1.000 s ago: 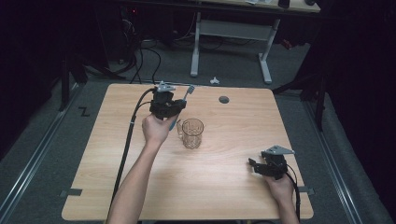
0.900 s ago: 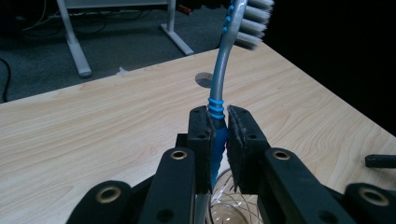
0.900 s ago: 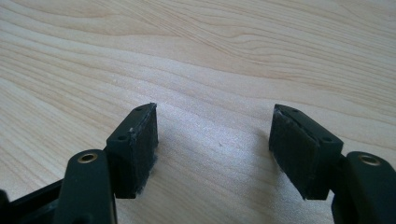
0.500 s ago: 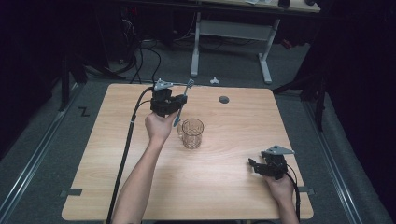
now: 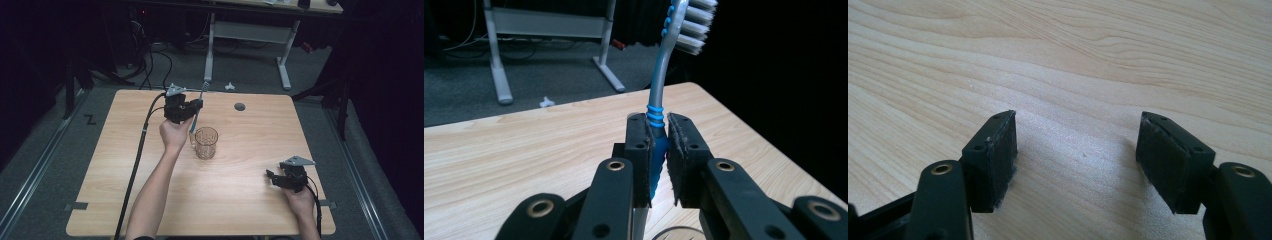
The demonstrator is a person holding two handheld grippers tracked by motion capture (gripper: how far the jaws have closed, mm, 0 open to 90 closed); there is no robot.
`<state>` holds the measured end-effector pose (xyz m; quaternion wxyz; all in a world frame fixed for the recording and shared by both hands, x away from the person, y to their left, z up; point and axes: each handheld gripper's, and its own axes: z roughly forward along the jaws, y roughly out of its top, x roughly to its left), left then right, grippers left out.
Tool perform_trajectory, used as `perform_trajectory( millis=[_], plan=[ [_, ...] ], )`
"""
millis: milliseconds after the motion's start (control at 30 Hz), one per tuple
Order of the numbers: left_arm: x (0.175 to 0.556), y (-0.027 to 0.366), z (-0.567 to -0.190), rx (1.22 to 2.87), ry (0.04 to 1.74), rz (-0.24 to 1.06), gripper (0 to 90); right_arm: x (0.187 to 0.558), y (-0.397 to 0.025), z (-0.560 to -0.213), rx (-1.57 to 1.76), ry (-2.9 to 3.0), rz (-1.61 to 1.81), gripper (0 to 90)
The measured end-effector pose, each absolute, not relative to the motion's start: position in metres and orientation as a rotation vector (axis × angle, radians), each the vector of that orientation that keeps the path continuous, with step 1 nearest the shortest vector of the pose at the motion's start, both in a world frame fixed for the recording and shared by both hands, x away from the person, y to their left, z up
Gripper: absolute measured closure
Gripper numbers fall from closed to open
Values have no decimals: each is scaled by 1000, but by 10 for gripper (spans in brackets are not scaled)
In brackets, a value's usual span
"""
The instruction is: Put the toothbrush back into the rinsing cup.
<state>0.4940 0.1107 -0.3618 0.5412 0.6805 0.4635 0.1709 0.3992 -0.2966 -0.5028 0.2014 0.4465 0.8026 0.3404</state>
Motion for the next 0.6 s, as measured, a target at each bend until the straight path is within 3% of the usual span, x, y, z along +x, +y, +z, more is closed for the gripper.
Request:
perform_trajectory(
  millis=[600],
  plan=[
    [502, 106, -371, 1607, 1098, 390, 801, 399, -297, -503, 1244, 2244, 952, 333]
  ],
)
